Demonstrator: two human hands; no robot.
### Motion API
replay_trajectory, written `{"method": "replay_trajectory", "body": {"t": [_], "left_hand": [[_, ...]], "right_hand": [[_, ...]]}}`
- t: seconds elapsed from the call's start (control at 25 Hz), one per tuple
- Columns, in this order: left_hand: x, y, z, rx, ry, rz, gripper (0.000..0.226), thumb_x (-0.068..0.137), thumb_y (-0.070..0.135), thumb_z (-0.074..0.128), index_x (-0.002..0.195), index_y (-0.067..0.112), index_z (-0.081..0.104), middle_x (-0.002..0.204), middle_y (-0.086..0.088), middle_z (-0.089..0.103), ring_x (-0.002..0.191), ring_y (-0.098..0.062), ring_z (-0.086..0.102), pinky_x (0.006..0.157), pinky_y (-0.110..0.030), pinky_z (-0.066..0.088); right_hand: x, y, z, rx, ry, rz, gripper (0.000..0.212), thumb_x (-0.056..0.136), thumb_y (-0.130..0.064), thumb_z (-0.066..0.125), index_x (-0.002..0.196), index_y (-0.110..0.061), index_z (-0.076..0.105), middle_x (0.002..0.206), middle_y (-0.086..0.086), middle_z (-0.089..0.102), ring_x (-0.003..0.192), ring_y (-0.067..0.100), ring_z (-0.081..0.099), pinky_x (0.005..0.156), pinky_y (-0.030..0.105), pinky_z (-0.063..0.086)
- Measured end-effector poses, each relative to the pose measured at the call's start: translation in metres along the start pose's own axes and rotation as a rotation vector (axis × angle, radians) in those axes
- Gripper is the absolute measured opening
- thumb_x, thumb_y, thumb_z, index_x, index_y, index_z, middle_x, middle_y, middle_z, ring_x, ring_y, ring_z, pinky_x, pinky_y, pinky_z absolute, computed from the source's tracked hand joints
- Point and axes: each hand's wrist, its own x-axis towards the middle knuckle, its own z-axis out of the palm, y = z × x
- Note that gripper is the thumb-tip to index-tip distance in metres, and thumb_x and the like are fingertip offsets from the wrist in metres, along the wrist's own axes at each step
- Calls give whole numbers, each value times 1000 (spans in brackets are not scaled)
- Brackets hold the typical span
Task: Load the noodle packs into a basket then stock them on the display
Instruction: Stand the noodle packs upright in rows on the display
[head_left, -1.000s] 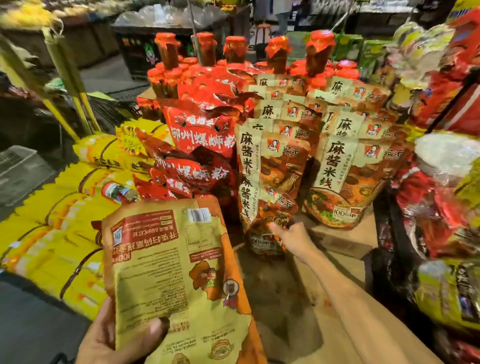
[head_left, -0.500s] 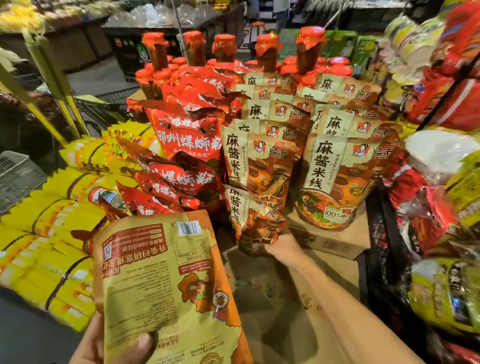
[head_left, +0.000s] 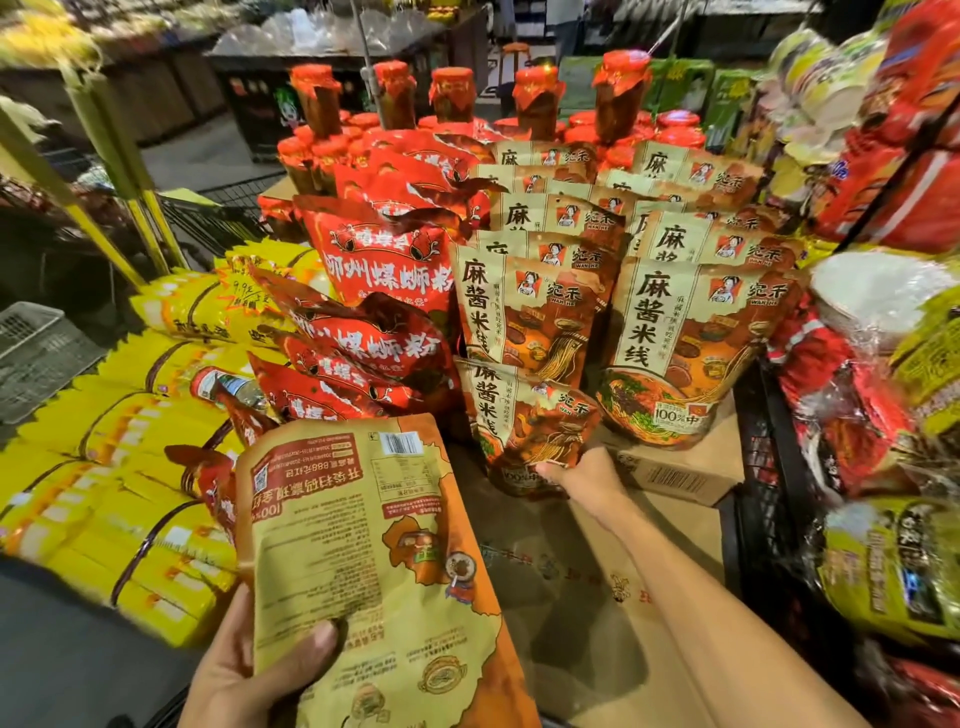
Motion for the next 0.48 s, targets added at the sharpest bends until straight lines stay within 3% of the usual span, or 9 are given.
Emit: {"method": "replay_trajectory", "body": {"t": [0.12,0.2,0.32,0.4,0.48], "left_hand": [[5,-1,-1,12,5,-2,62,60,-8,65,114,22,68,98,-14,78,80,-32,75,71,-35,59],[10,-4,-3,-16,10,-25,66,59,-7,66,119,21,67,101,-14,78,86,-34,73,71,-33,59],[11,0,8,-27,-22,-56,66,60,-7,68,119,22,67,107,-14,77,98,-37,69,69,-34,60],[10,-1,19,-34,-102,-66,61,61,-8,68,115,21,68,106,-15,77,95,-38,71,68,-36,62],[11,-6,30,-37,-175,-90,62,61,-10,69,116,19,67,106,-16,77,89,-36,74,67,-37,63]], "right_hand": [[-9,3,-4,60,45,-11,44,75,-22,90,110,-11,67,102,0,75,99,19,70,95,42,55],[-20,3,-10,149,41,-89,45,73,-15,91,111,-19,66,106,-1,75,102,13,70,98,40,55],[-44,0,-20,321,94,-153,65,75,-2,87,123,-24,49,125,4,62,115,16,62,108,36,48],[-61,-3,-27,333,177,-192,73,77,-3,86,128,-23,39,131,5,50,121,19,53,105,28,46],[-80,-4,-33,285,259,-290,71,76,-2,85,123,-24,37,129,5,48,120,20,54,91,12,48]]}}
